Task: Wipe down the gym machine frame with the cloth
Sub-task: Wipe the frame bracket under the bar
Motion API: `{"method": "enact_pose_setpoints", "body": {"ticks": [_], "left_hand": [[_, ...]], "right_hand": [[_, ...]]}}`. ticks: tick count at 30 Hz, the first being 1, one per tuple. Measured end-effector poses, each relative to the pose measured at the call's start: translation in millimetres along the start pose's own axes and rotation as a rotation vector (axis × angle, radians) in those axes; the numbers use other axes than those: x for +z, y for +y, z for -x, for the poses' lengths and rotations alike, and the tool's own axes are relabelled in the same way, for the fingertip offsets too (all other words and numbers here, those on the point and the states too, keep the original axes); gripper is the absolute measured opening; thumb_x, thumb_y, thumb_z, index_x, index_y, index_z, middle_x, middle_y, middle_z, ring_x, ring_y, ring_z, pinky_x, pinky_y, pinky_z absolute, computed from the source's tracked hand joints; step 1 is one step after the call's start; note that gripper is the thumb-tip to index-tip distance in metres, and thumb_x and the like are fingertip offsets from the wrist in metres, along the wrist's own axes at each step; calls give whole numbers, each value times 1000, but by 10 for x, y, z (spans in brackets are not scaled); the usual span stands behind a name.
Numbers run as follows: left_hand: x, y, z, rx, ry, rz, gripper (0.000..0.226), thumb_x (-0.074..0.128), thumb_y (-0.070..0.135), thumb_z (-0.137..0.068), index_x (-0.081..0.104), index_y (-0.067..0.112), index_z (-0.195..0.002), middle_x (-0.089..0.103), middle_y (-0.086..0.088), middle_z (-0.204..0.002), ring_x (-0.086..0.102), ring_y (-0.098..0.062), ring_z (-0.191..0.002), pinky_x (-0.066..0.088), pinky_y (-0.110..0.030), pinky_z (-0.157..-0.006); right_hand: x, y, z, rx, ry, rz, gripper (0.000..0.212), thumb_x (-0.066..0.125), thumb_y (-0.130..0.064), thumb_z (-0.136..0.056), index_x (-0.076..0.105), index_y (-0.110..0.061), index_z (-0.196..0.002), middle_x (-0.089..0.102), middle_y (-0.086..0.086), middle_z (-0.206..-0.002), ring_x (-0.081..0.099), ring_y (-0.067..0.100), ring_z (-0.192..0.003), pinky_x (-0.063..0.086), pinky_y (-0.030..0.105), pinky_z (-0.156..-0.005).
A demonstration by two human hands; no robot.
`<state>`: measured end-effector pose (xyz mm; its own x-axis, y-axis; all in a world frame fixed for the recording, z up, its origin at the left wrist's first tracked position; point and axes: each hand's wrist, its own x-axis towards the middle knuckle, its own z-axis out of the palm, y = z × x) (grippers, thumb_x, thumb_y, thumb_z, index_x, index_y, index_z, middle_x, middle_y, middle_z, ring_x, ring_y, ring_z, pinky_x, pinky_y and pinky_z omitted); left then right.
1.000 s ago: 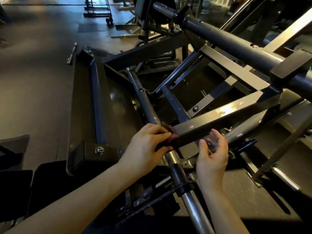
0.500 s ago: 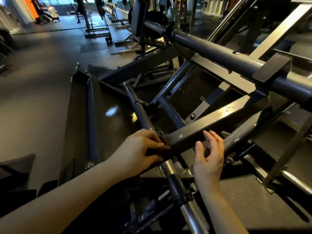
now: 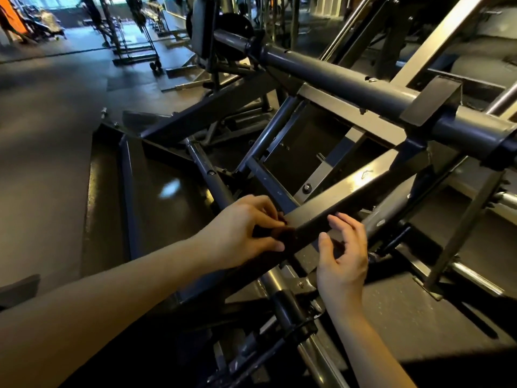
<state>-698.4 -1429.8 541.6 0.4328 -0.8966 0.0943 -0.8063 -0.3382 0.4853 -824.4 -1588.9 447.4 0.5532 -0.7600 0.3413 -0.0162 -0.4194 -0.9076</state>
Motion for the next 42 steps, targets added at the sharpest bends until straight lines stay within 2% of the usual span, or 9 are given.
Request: {"method": "enact_pose_setpoints", "body": {"ticks": [8,12,15,18,22,25,30,36,42], "left_hand": [[-175,-427,160,226,-178,-9,33,70,45,-92,70,40,-124,47,25,-128,46,-7,-126,49,-29,-99],[-174,-390,-139,292,-183,34,32,72,38,-93,70,35,-124,49,22,-128,46,-3,-125,45,-22,-102],[1,-215,-508,310,-49,70,34,75,34,-90,72,27,-123,52,18,-123,45,0,-118,39,-19,-102],[9,-326,-445,374,-42,72,36,76,34,-89,72,28,-124,51,20,-125,45,-1,-121,39,-20,-104],[-117,-586,-167,493,-155,40,33,73,40,-92,69,37,-125,47,26,-129,45,-4,-127,48,-27,-101],[-37,-488,-379,518,-84,41,34,69,41,-92,70,34,-125,48,25,-128,44,-1,-124,45,-26,-103],[141,-154,-1056,440,30,89,33,73,34,-91,70,31,-124,51,18,-126,44,-2,-121,46,-39,-106],[-55,-401,-487,512,-113,89,35,69,42,-91,68,38,-126,44,30,-131,43,-1,-128,44,-23,-105],[82,-128,-1091,465,5,118,32,74,33,-90,71,30,-122,48,24,-125,46,0,-123,46,-33,-107]], "right_hand": [[82,-124,45,41,71,53,33,62,-6,-98,63,-11,-131,52,-5,-138,40,-28,-116,33,-7,-86],[126,-178,79,75,77,49,37,62,-11,-98,61,-16,-134,51,-10,-139,44,-18,-122,38,-3,-90],[121,-215,59,134,82,8,33,58,-11,-100,63,-21,-132,55,-12,-136,49,-6,-127,48,14,-101],[88,-232,26,215,112,-32,34,54,-13,-103,62,-28,-132,60,-14,-130,55,0,-124,50,35,-107],[77,-238,-35,336,81,-49,46,52,-18,-105,49,-36,-147,52,-13,-145,46,7,-137,40,43,-116],[107,-249,-41,403,73,-105,48,47,-18,-106,46,-39,-149,48,-12,-151,42,10,-142,36,49,-120],[66,-213,-74,437,93,-158,42,44,-22,-107,53,-45,-142,54,-12,-143,50,8,-134,44,48,-114],[-148,-237,-292,443,113,-245,41,44,-12,-108,53,-27,-145,62,-6,-134,63,10,-119,56,42,-99],[-161,-223,-296,446,92,-217,40,45,-11,-107,56,-29,-140,65,-9,-129,65,7,-115,59,38,-94]]}}
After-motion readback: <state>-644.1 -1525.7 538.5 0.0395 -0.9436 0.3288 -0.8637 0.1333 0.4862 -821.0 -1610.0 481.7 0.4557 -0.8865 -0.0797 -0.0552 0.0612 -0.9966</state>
